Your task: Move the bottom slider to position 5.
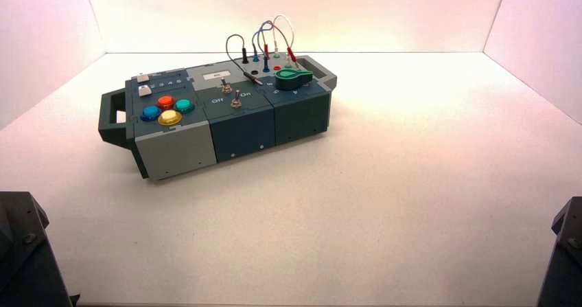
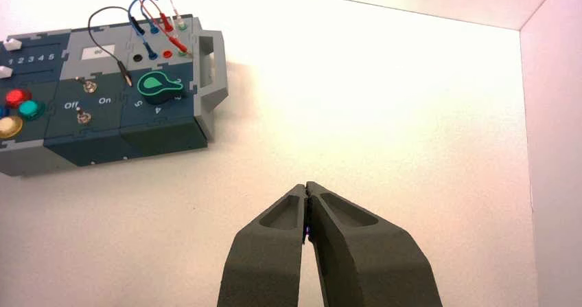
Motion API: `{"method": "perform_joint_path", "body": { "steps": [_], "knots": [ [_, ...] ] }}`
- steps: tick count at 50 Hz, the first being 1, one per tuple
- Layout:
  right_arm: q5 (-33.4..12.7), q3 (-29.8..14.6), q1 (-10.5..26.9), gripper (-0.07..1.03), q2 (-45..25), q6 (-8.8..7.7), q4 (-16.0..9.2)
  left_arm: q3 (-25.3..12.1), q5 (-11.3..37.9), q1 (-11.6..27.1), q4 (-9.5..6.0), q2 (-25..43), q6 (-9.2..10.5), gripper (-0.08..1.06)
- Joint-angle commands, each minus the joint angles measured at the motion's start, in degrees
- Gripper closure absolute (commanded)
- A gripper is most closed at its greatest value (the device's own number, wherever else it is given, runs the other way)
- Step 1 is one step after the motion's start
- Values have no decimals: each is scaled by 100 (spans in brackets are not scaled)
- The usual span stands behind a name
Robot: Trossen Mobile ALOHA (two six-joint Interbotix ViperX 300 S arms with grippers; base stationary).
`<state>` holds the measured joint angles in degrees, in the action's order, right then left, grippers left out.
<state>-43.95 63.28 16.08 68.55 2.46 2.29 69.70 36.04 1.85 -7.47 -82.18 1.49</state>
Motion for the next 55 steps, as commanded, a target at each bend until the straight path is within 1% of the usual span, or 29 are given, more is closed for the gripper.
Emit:
{"method": "perform_joint_path", "body": {
  "steps": [1, 20, 27, 30, 33, 36, 39, 44, 52, 55],
  "knots": [
    [62, -79, 26, 98, -26, 9, -18, -88, -26, -44, 9, 97, -9, 101],
    [44, -79, 35, 98, -26, 9, -26, -97, -26, -44, 9, 105, -9, 101],
    [35, -79, 26, 98, -26, 9, -26, -97, -53, -44, -26, 457, -9, 101],
    [35, -79, 35, 98, -26, 9, -26, -123, -62, -44, -44, 756, -9, 101],
    [35, -79, 35, 98, -26, 0, -26, -176, -105, -44, -79, 1195, -9, 101],
    [35, -79, 35, 98, -26, 9, -26, -255, -105, -44, -79, 1626, -9, 101],
    [35, -79, 26, 98, -26, 0, -26, -369, -105, -44, -105, 2188, 0, 101],
    [44, -79, 26, 98, -35, 0, -26, -606, -149, -44, -105, 2988, -9, 101],
    [35, -79, 35, 98, -26, 9, -26, -914, -369, -44, -114, 3964, -9, 101],
    [44, -79, 26, 98, -26, 9, -18, -1028, -413, -44, -114, 4192, -9, 101]
  ]
}}
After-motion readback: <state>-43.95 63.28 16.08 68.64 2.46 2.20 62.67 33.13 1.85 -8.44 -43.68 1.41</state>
